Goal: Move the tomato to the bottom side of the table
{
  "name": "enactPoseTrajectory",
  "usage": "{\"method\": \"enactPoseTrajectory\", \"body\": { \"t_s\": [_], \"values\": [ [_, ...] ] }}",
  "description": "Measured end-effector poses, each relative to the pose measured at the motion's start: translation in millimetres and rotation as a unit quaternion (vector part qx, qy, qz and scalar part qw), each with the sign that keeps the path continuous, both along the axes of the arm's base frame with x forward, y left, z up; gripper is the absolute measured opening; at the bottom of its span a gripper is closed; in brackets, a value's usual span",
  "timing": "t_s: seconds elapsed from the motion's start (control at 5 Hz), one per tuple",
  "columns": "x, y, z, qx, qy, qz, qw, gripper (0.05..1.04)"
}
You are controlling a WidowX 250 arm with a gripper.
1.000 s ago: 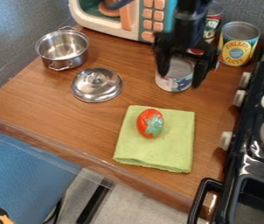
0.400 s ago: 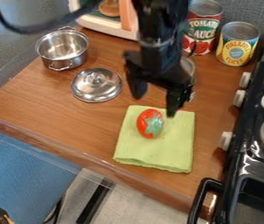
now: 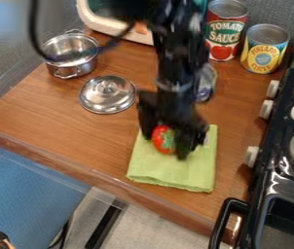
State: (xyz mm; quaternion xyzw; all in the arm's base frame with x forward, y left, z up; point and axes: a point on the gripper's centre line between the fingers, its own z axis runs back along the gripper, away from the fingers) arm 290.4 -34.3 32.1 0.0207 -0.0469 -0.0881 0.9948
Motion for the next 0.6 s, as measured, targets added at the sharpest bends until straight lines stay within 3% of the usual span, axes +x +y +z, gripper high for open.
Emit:
{"method": "enactPoseTrajectory", "body": {
  "t_s": [0.4,0.6],
  "values": [
    [-1.2,-4.1,3.1,0.003,-0.012,-0.008,0.9999,0.858],
    [-4.0,-8.8,43.8,-0.012,-0.063,-0.013,0.9979,0.857]
  ]
}}
